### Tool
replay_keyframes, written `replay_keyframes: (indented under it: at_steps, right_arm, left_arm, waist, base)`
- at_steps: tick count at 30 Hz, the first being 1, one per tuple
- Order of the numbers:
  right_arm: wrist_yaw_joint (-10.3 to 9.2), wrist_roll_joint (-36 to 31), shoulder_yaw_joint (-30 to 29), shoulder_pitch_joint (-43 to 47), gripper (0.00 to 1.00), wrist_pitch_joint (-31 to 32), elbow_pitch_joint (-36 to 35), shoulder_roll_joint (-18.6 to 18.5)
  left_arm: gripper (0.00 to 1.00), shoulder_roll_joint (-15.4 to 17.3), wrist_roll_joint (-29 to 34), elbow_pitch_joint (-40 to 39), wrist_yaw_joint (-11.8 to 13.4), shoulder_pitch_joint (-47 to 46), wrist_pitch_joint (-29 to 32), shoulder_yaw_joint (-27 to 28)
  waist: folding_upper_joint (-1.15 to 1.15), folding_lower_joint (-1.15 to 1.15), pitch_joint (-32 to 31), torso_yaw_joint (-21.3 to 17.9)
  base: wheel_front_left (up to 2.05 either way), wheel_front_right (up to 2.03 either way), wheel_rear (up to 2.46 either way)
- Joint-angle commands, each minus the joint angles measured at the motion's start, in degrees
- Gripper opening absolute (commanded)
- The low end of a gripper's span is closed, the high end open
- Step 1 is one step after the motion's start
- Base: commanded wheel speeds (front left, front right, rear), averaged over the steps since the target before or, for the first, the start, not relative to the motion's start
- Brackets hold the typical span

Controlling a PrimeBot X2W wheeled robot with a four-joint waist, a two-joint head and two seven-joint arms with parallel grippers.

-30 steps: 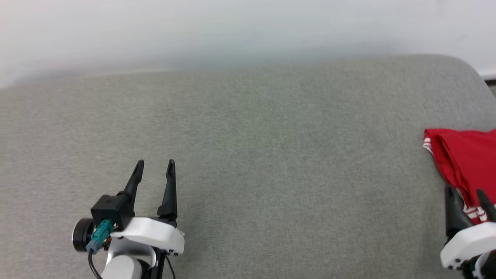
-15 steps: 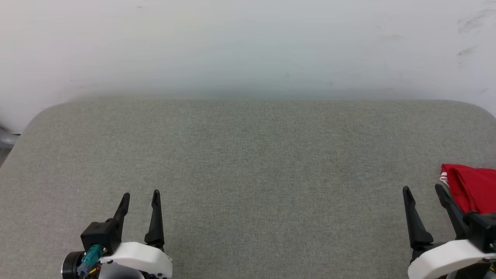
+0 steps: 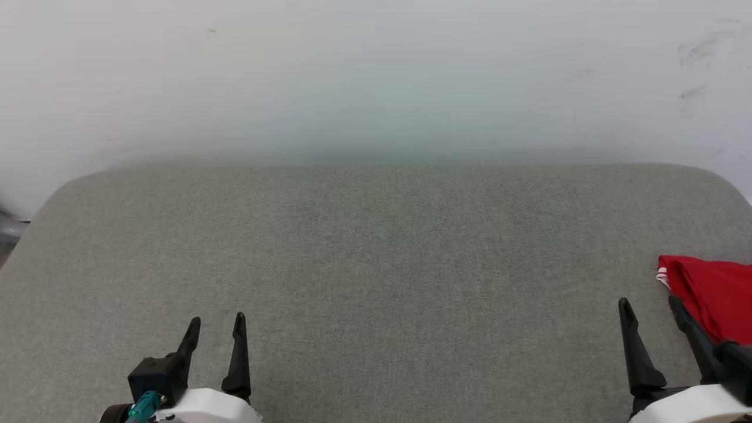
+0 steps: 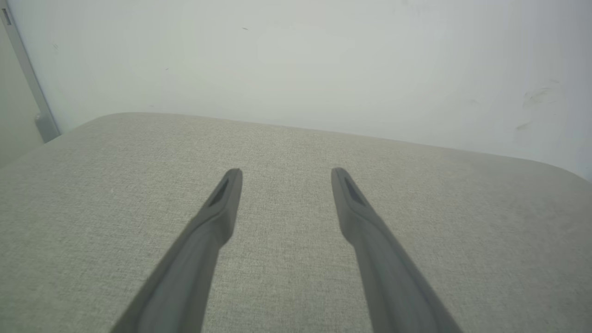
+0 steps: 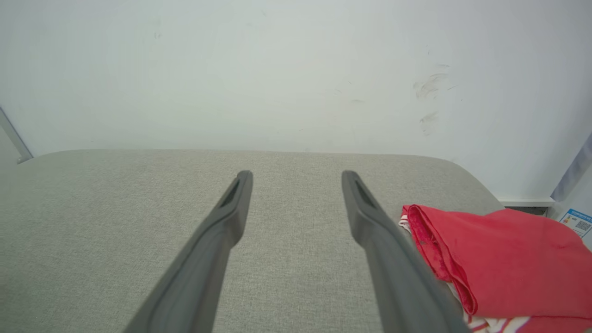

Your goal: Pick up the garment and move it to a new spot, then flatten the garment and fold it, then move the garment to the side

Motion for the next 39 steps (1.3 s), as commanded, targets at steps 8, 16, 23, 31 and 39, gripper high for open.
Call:
replay_keyframes:
  at_steps: [8, 16, 23, 31, 39]
  right_arm:
    - [-0.05, 0.08, 1.44, -0.43, 1.00, -0.34, -0.26, 0.18]
    - [-0.05, 0.60, 1.51, -0.71, 1.00, -0.33, -0.24, 0.19]
    - [0.01, 0.83, 1.61, 0.13, 0.00, -0.31, 1.87, 0.01]
    - [0.01, 10.63, 1.94, -1.61, 0.00, -0.48, 4.51, -0.34]
    - [0.00, 19.49, 2.15, -3.39, 0.00, -0.54, 7.16, -0.66]
  left_arm:
    - [1.00, 0.42, -0.04, 0.73, -0.25, -0.63, -0.15, -0.26]
    - [1.00, 0.70, -0.11, 0.59, 0.05, -0.92, -0.24, -0.19]
    - [0.00, -0.18, -0.22, 2.17, -0.36, 0.84, 0.12, -0.38]
    - [0.00, -1.15, -7.87, 2.34, -1.82, -0.19, 2.56, 1.70]
    - [0.00, -2.05, -14.88, 2.31, -3.16, -1.03, 4.65, 3.44]
  waist:
    - [0.00, 0.00, 0.09, 0.05]
    - [0.00, 0.00, 0.41, 0.03]
    - [0.00, 0.00, 0.39, -0.01]
    - [0.00, 0.00, 0.57, -0.04]
    - [0.00, 0.00, 0.74, -0.08]
  base:
    - [0.00, 0.00, 0.00]
    - [0.00, 0.00, 0.00]
    - [0.00, 0.00, 0.00]
    - [0.00, 0.00, 0.00]
    - [0.00, 0.00, 0.00]
